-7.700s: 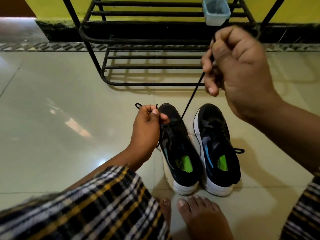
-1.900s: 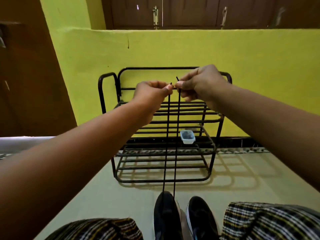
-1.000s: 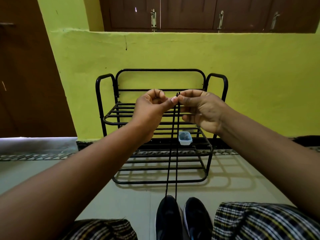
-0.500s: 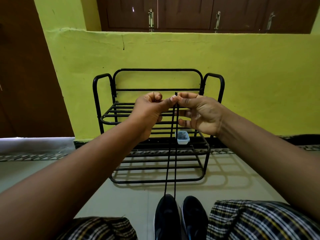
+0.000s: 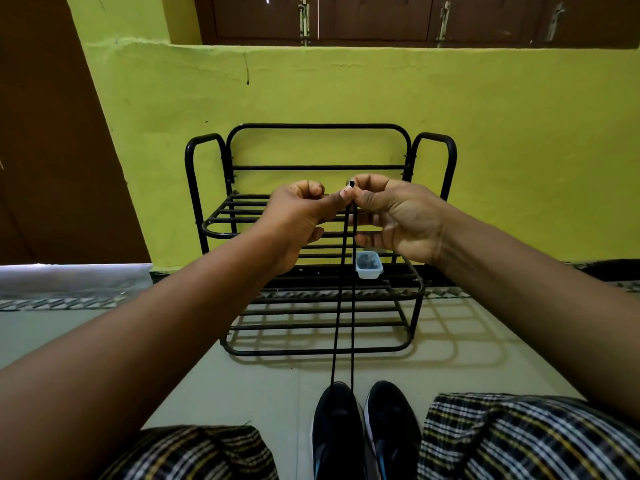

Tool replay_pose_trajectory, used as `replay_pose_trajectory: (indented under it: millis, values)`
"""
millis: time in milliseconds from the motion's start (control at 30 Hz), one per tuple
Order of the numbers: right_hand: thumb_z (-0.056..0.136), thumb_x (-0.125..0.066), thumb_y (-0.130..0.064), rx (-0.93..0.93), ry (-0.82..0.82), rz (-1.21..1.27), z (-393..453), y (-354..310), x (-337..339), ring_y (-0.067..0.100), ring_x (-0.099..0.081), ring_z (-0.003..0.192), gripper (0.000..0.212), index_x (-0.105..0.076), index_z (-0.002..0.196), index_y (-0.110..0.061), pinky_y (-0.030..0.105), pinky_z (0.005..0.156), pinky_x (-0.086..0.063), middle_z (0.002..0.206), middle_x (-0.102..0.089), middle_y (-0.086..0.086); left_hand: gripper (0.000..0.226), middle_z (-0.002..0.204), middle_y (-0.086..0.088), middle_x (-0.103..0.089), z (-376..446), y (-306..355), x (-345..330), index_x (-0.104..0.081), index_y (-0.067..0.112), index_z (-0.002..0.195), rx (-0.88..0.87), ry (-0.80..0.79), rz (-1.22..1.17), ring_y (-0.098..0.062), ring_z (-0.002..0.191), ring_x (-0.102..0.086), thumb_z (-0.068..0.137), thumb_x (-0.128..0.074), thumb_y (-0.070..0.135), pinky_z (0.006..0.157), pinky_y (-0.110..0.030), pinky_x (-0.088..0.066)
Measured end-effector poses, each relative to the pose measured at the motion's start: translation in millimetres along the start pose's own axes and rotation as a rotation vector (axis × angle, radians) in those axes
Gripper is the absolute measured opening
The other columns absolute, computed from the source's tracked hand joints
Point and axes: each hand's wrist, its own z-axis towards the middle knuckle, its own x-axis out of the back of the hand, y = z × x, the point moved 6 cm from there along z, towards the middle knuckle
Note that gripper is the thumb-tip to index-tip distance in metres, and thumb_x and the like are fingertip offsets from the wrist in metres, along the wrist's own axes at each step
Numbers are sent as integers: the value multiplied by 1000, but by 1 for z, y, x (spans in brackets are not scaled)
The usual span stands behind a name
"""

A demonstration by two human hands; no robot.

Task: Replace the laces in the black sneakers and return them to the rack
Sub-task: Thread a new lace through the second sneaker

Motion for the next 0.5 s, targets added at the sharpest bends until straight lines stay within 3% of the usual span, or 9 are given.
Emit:
replay_pose_trajectory:
  millis: [133, 233, 367, 500]
  values:
    - [91, -58, -16, 12, 65, -108, 5, 0, 4, 18, -58, 84, 9, -63, 84, -20, 31, 61, -49, 83, -64, -3, 26, 72, 5, -57, 3, -2, 4, -44, 19, 77, 0, 43, 67, -7, 68, -51, 82, -69, 22, 62, -25, -39]
    - [94, -53, -15, -19, 53, -218, 9, 3, 7, 20, -65, 81, 10, -62, 97, -13, 29, 57, -51, 85, -65, 2, 21, 75, 2, -50, 5, -6, 1, -47, 14, 91, 7, 68, 125, -7, 61, -40, 87, -66, 21, 51, -20, -35]
    - [96, -50, -12, -84, -3, -359, 9, 23, 11, 18, -63, 69, 9, -59, 94, -9, 27, 55, -52, 77, -64, 6, 20, 92, -3, -59, 9, -30, 14, -53, 12, 108, 44, 125, 114, -7, 63, -42, 91, -61, 20, 48, -18, -37]
    - [95, -52, -11, -157, -27, -520, 9, 68, 23, 15, -60, 61, 10, -59, 87, -10, 26, 52, -49, 74, -63, 8, 10, 76, 1, -52, 10, -86, 41, -58, 12, 101, 226, 155, 121, -6, 58, -40, 95, -54, 19, 49, -18, -34]
